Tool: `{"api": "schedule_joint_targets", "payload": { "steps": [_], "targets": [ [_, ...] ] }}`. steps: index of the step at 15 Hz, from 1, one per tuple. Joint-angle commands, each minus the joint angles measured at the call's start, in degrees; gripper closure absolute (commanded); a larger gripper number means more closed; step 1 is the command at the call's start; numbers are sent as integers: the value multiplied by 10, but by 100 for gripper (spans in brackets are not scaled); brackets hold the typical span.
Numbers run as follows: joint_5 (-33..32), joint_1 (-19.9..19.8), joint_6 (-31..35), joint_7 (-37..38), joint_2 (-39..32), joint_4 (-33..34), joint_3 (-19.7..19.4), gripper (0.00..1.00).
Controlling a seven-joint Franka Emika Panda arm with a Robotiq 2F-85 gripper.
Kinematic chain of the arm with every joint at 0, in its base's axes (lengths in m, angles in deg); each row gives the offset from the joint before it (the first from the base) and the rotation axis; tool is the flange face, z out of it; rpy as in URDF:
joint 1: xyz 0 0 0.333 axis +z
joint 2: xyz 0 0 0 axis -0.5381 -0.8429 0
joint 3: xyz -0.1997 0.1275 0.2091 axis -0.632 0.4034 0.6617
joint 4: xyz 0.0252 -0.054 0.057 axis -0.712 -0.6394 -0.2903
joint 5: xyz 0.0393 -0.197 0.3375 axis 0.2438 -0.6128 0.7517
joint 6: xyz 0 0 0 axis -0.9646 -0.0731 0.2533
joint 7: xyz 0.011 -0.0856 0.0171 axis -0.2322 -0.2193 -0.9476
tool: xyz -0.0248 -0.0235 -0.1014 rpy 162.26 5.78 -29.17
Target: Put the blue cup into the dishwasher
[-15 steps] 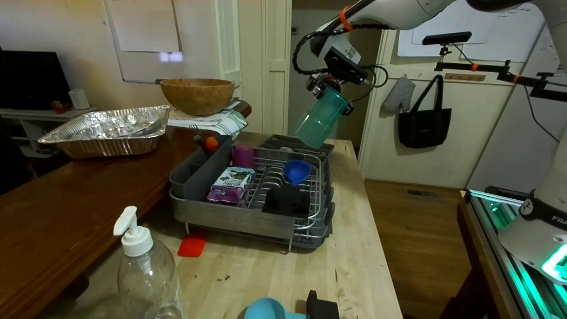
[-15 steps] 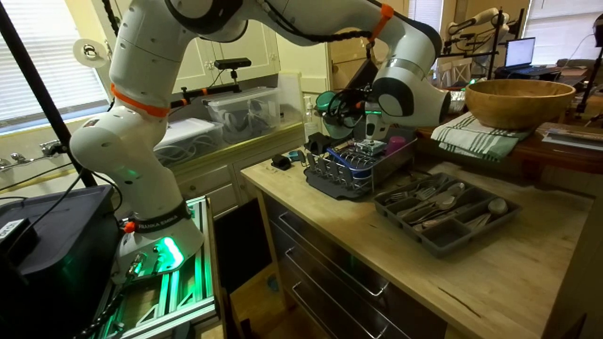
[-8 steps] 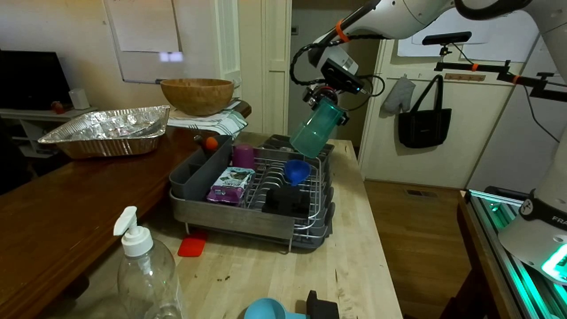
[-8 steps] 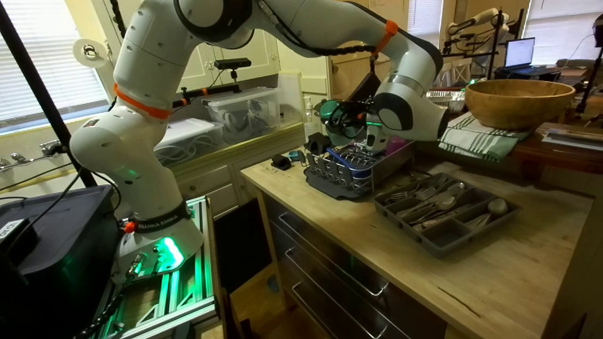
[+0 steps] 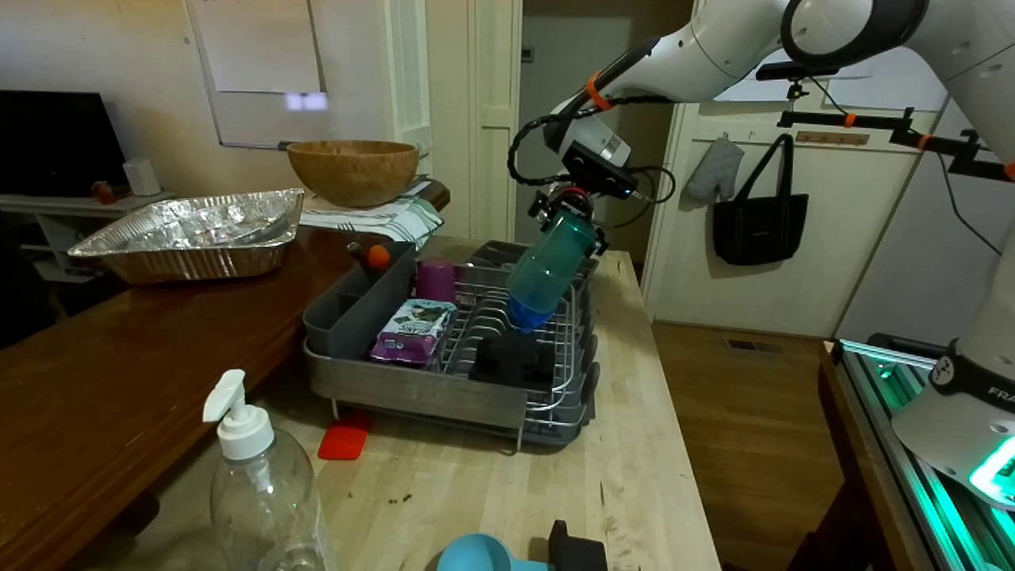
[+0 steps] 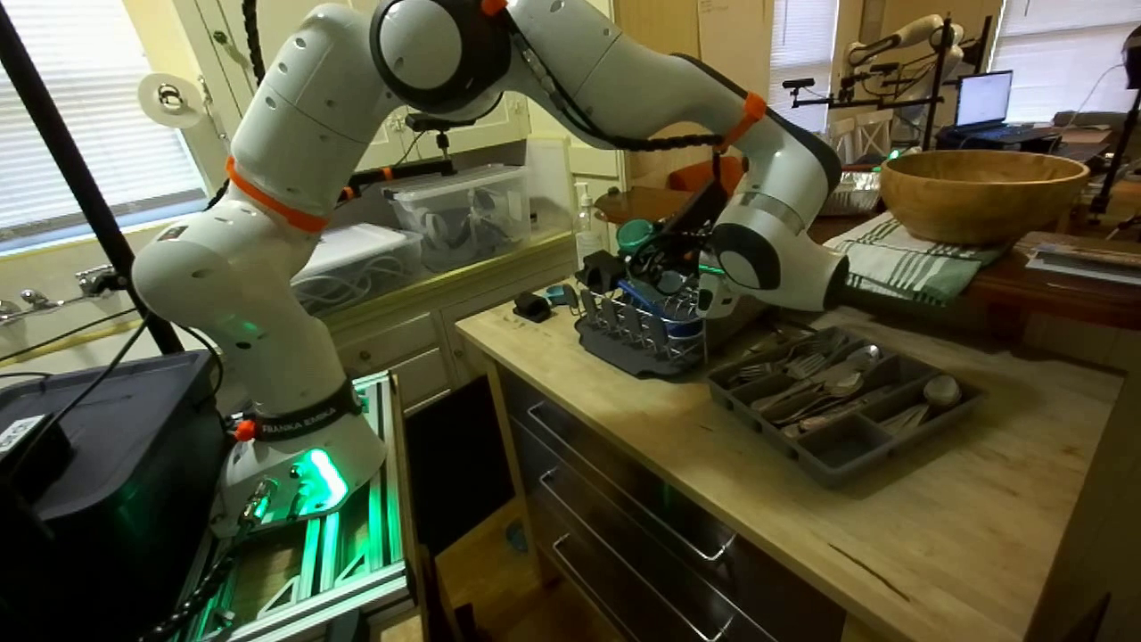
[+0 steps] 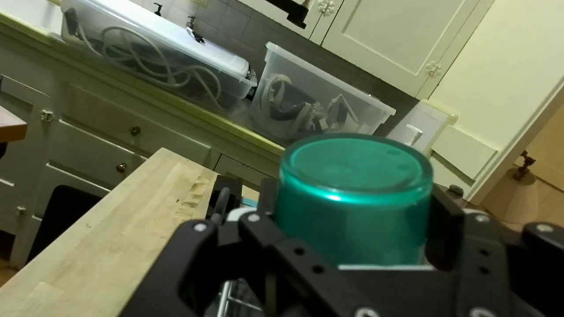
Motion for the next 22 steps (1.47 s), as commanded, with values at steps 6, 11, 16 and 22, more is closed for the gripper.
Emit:
{"api": "schedule_joint_targets", "payload": {
  "steps": [6, 11, 16, 22],
  "targets": [
    [54, 0, 38, 59, -61, 37, 8, 47],
    [81, -4, 28, 134, -75, 43, 8, 6],
    [76, 3, 27, 141, -45, 12, 6, 0],
    [57, 73, 131, 106, 117, -139, -17, 0]
  ]
}}
